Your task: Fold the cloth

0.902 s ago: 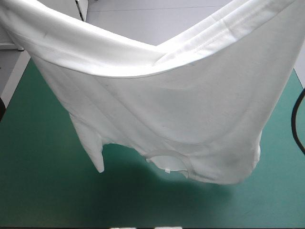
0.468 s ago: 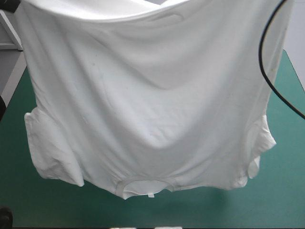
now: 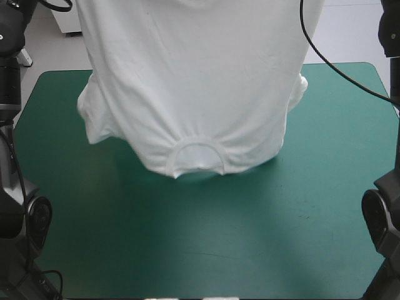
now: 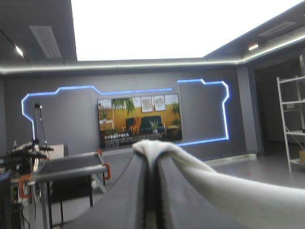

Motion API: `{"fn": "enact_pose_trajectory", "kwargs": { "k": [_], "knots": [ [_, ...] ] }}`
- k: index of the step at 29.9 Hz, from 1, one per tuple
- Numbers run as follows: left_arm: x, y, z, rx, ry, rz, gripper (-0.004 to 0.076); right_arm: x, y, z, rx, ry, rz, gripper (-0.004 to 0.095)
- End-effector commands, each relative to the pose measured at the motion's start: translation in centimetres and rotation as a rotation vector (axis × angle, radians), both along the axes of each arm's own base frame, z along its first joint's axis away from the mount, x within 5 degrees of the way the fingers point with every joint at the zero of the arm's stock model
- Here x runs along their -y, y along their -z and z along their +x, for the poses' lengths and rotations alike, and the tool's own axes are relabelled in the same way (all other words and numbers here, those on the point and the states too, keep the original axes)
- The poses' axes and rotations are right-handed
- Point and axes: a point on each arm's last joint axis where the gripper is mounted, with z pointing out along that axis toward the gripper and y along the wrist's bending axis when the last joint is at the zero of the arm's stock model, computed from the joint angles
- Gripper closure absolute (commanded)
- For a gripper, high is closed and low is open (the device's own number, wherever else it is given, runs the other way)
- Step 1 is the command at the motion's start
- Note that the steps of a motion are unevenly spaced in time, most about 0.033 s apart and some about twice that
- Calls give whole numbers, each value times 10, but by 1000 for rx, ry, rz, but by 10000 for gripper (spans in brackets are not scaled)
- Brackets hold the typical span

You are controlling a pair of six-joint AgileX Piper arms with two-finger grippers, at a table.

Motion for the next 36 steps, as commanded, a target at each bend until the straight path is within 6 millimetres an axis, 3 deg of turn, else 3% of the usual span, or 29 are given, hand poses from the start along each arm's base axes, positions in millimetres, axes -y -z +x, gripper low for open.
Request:
{"fn": "enact_pose_trajectory", "kwargs": {
  "k": [1, 5, 8, 13, 18, 22, 27, 32, 36],
  "knots": [
    [-10, -40, -40, 249, -46, -95, 745, 13, -30, -32, 247, 36, 42, 921],
    [-9, -44, -35, 316, -44, -98, 745, 14, -27, -24, 266, 39, 47, 921],
    [-7, -31, -12, 283, -25, -95, 745, 13, -17, -7, 232, 54, 26, 921],
    [8, 14, 43, 117, 82, -22, 745, 9, 17, 39, 41, 47, -9, 921],
    [20, 54, 78, -74, 197, 22, 746, 3, 68, 85, -285, 25, -69, 921],
    [23, 80, 88, -330, 197, 113, 746, -1, 100, 100, -532, -7, -109, 921],
    [23, 111, 88, -680, 196, 145, 746, -3, 123, 97, -790, -34, -160, 921],
    [18, 148, 88, -1022, 157, 205, 746, -3, 142, 103, -906, -41, -176, 921],
    [22, 166, 98, -1090, 196, 192, 746, -3, 171, 119, -1011, -42, -186, 921]
  ]
}}
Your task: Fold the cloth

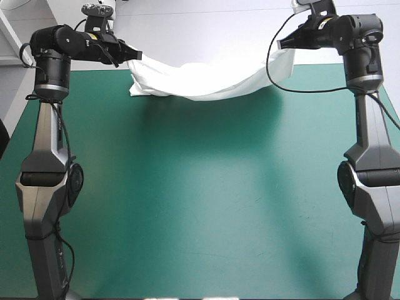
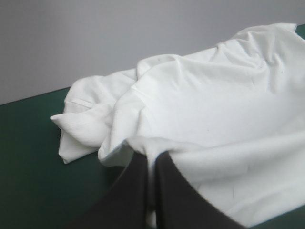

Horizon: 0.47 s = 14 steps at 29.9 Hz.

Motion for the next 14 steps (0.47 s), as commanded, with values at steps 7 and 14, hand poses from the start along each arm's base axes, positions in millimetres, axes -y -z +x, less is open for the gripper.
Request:
{"fn": "enact_pose_trajectory", "kwargs": {
  "k": [7, 14],
  "knots": [
    [8, 3, 0, -47, 31, -109, 746, 2, 66, 8, -242, -18, -17, 921],
    [20, 46, 17, -197, 22, -123, 746, -2, 121, 0, -503, -47, 10, 921]
  ]
}}
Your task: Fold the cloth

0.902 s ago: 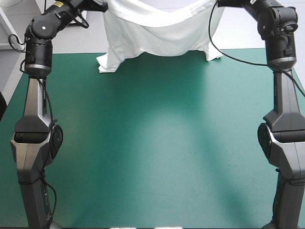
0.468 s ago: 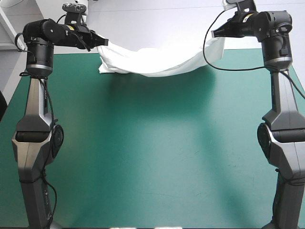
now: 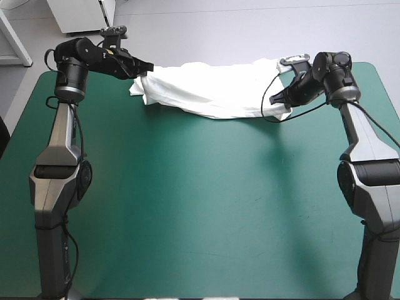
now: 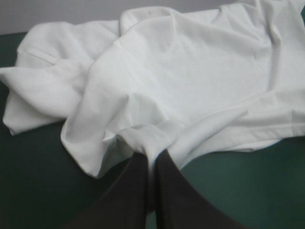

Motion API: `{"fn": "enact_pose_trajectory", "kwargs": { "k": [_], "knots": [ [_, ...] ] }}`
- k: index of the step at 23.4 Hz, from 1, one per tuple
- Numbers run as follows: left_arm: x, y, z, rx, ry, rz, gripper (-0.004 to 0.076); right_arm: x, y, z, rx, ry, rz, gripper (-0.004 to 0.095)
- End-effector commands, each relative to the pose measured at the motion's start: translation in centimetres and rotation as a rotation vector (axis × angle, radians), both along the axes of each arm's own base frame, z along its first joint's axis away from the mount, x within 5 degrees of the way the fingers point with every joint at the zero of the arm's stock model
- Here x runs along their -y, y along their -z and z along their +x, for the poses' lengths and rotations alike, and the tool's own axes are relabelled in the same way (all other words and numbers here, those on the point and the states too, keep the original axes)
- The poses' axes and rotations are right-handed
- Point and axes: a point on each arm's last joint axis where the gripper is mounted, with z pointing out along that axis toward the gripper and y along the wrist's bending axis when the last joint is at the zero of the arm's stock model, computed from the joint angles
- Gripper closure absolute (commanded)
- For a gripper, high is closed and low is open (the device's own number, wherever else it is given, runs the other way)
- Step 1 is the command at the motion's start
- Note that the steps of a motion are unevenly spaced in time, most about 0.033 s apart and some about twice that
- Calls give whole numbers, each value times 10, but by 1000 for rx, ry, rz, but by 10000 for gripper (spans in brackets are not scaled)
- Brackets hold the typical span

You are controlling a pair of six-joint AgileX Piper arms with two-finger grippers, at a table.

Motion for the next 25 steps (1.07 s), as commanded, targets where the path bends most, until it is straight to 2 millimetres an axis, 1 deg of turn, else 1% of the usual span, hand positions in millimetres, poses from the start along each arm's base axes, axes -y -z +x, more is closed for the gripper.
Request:
{"fn": "enact_pose_trajectory", "kwargs": {
  "k": [1, 4, 6, 9, 13, 14, 15, 16, 17, 18, 19, 20, 21, 23, 24, 25],
  "knots": [
    [11, -15, -16, -29, 33, -25, 746, 1, -25, -16, 34, -5, 36, 921],
    [18, 4, -16, -101, 51, -19, 746, 1, -20, -23, -15, -12, 43, 921],
    [21, 12, -19, -138, 55, 5, 746, 0, -26, -30, -26, -18, 47, 921],
    [23, 16, -30, -174, 56, 80, 746, 1, -41, -39, -10, -22, 44, 921],
    [20, 13, -50, -222, 55, 91, 746, 2, -57, -51, 1, -24, 43, 921],
    [17, 10, -62, -238, 53, 108, 746, 2, -65, -56, 15, -12, 45, 921],
    [16, 9, -67, -242, 58, 122, 746, 3, -67, -59, 18, -12, 46, 921],
    [12, 8, -82, -265, 59, 146, 746, 5, -65, -67, -3, -7, 43, 921],
    [11, 9, -90, -279, 57, 157, 746, 7, -63, -70, -19, 0, 50, 921],
    [6, 10, -106, -302, 60, 192, 746, 13, -55, -82, -64, 14, 45, 921],
    [5, 11, -114, -311, 64, 205, 746, 15, -52, -89, -83, 18, 43, 921],
    [2, 11, -133, -330, 78, 220, 746, 17, -50, -106, -110, 19, 37, 921],
    [0, 12, -141, -337, 80, 230, 746, 17, -50, -113, -116, 19, 36, 921],
    [-8, 17, -177, -377, 83, 271, 746, 15, -52, -146, -139, 15, 63, 921],
    [-9, 17, -186, -379, 88, 274, 746, 15, -52, -155, -145, 15, 69, 921],
    [-11, 16, -202, -381, 92, 276, 746, 14, -55, -174, -145, 12, 77, 921]
  ]
}}
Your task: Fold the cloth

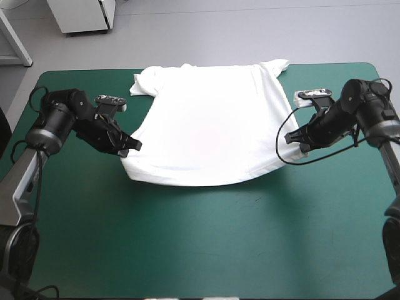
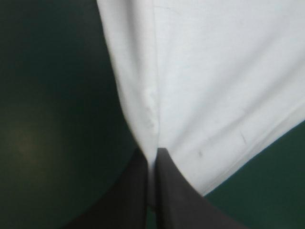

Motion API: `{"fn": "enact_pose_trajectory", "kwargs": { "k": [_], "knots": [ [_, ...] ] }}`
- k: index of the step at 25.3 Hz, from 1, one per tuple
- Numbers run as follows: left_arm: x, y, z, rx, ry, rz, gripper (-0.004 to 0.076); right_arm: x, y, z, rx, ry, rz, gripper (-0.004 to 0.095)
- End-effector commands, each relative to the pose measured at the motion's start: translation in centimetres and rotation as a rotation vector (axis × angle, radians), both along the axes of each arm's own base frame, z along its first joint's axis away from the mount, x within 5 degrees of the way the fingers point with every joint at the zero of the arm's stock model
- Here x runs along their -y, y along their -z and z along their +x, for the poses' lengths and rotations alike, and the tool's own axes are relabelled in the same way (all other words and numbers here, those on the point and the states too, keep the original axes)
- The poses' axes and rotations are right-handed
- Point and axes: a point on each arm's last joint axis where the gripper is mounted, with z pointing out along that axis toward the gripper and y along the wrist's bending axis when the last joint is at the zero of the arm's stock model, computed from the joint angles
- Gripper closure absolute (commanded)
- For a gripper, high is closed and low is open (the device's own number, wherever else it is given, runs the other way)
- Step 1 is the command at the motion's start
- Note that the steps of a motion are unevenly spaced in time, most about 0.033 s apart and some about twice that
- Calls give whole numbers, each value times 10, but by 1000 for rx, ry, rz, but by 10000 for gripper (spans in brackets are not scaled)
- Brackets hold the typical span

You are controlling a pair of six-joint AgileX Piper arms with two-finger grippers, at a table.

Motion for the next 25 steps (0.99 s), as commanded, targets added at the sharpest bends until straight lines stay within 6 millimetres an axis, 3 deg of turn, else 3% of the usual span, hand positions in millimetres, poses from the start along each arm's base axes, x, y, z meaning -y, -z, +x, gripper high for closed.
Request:
{"fn": "enact_pose_trajectory", "kwargs": {
  "k": [1, 6, 10, 17, 25],
  "knots": [
    [-4, -23, -42, 20, 26, -11, 746, -1, -25, -43, 53, -7, 27, 921],
    [-7, -11, -84, -18, 38, -15, 746, -8, -1, -114, -15, -58, -57, 921],
    [-9, 1, -119, -48, 49, -7, 746, -4, 19, -148, -56, -56, -97, 921],
    [-12, 27, -169, -103, 28, -7, 746, 2, 42, -191, -91, -38, -94, 921],
    [-17, 50, -201, -149, 3, -9, 746, 5, 64, -217, -130, -27, -87, 921]
  ]
}}
